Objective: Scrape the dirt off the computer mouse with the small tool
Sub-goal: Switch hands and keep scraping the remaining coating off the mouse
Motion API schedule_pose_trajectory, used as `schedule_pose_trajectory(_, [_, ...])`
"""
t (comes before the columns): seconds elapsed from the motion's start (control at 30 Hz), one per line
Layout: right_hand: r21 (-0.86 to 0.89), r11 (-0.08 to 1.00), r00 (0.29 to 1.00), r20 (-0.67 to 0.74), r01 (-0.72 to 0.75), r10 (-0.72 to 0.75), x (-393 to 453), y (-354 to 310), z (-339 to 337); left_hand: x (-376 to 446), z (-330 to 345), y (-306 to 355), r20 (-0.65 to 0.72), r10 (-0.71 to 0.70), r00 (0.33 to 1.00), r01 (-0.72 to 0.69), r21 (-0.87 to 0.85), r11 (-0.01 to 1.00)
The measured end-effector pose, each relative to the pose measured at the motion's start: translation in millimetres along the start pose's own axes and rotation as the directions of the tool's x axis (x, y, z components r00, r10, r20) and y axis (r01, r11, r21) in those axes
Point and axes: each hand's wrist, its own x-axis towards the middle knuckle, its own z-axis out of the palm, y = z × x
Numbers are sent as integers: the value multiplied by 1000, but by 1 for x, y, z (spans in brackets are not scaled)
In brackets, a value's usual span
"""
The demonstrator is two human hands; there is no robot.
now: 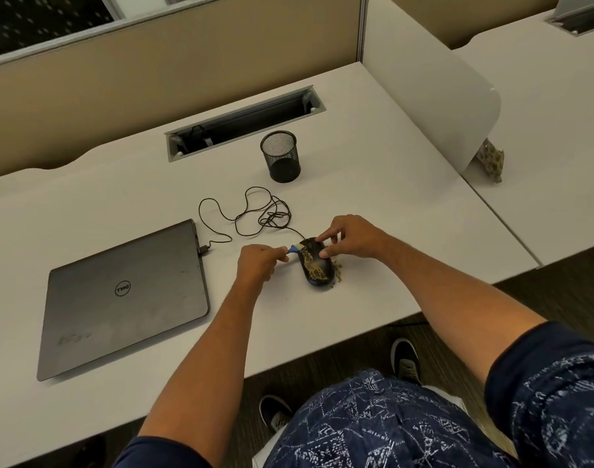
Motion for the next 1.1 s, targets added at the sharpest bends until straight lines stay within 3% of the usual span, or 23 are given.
schedule_pose_trajectory(0.23, [7, 1000, 1000, 8, -11, 11, -1, -1, -1, -1, -19, 16, 166, -165, 972, 145, 127, 981])
schedule_pose_trajectory(0.5, [3, 1000, 1000, 11, -21, 21, 2, 0, 0, 4, -11, 12, 36, 45, 998, -44, -45, 998])
schedule_pose_trajectory(0.63, [-5, 1000, 1000, 12, -18, 18, 3, 1, 0, 0, -2, 3, 54, 91, 994, -89, -32, 995])
schedule_pose_trajectory(0.83, [-43, 999, 1000, 12, -7, 7, 5, 2, 1, -4, -3, 4, 101, -10, 995, 12, -23, 1000])
schedule_pose_trajectory(0.97, [-28, 1000, 1000, 13, -3, 4, 4, 5, 0, -7, -14, 9, 217, -137, 966, 135, 25, 990])
schedule_pose_trajectory(1.1, [-40, 999, 1000, 13, -6, 7, 5, 5, 1, -9, -26, 12, 297, -155, 942, 148, 49, 988])
